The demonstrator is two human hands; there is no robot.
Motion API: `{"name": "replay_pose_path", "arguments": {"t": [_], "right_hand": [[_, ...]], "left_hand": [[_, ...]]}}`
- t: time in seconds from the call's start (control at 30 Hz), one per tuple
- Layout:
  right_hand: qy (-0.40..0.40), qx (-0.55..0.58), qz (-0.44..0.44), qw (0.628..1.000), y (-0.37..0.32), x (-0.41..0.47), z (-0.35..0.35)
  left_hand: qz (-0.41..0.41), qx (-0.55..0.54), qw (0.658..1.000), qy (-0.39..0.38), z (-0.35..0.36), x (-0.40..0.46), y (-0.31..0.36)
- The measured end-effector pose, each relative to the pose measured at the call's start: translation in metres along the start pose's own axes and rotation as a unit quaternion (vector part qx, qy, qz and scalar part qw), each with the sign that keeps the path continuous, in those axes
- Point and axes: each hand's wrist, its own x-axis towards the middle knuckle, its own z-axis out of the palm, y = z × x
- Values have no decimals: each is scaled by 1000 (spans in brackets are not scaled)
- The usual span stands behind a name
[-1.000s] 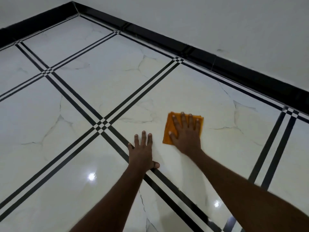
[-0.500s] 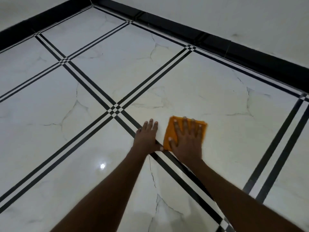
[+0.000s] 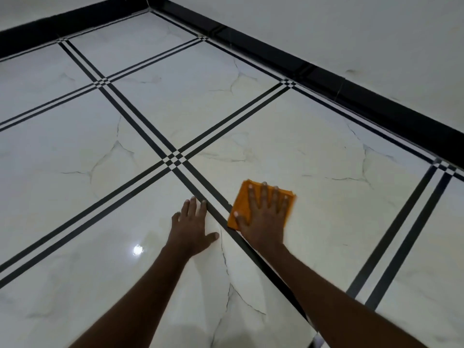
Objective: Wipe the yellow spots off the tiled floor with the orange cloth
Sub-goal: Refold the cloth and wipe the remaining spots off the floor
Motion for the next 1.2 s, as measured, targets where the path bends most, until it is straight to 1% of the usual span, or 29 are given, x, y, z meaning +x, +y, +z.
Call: {"name": "replay_pose_path", "arguments": {"t": [0.07, 0.13, 0.2, 0.23, 0.27, 0.37, 0.4, 0.43, 0.47, 0.57, 0.6, 0.67, 0.77, 0.87, 0.93, 0.97, 1.03, 1.07, 1.1, 1.13, 1.17, 1.2], "right_hand": [[-14, 2, -32, 999, -22, 8, 2], [-33, 0, -107, 994, -24, -9, 2], [-49, 7, -175, 983, -2, -20, -2], [-42, -3, -177, 983, 14, -15, -3], [-28, -17, -149, 988, 29, -5, -4], [7, -18, 16, 1000, 51, 36, -9], [6, -11, 48, 999, 44, 44, -9], [-3, -3, 54, 999, 31, 45, -10], [-10, 5, 33, 999, 16, 42, -9], [-28, 14, -115, 993, -23, 13, 3], [-39, 19, -144, 989, -28, 5, 6], [-57, 27, -161, 985, -24, -3, 7], [-92, 3, -201, 975, 1, -13, 2], [-92, 6, -245, 965, 30, -20, -8], [-101, -12, -220, 970, 48, -12, -8], [-92, -20, -183, 979, 52, -2, -8], [-70, -11, -65, 995, 50, 25, -13], [-74, -5, -5, 997, 40, 37, -14], [-79, -3, 33, 996, 27, 48, -14], [-81, -1, 36, 996, 7, 51, -10], [-80, 2, 7, 997, -14, 48, -7], [-80, 6, -48, 996, -36, 38, -1]], "left_hand": [[-19, 3, 1000, -7, -1, -3, -9], [-29, -1, 999, -17, -1, -4, -15], [-28, -4, 999, -30, -3, -7, -21], [-25, -5, 999, -34, -4, -7, -23], [-22, -4, 999, -37, -4, -8, -26], [-22, 0, 999, -31, -3, -9, -24], [-23, -1, 999, -31, -3, -9, -24], [-24, -3, 999, -33, -2, -8, -24], [-23, -4, 999, -34, -1, -8, -24], [-27, -1, 999, -38, -2, -8, -25], [-29, 6, 999, -41, -2, -7, -25], [-33, 14, 998, -46, -3, -7, -22], [-32, 5, 998, -57, -6, -7, -23], [-22, 2, 998, -61, -13, -8, -27], [-19, -11, 997, -70, -15, -8, -31], [-20, -19, 997, -75, -17, -9, -35], [-23, -27, 996, -82, -21, -11, -36], [-25, -26, 996, -82, -21, -13, -36], [-27, -23, 997, -75, -22, -13, -35], [-32, -16, 997, -65, -21, -14, -35], [-43, -11, 998, -54, -19, -16, -35], [-57, -8, 997, -42, -18, -19, -37]]}}
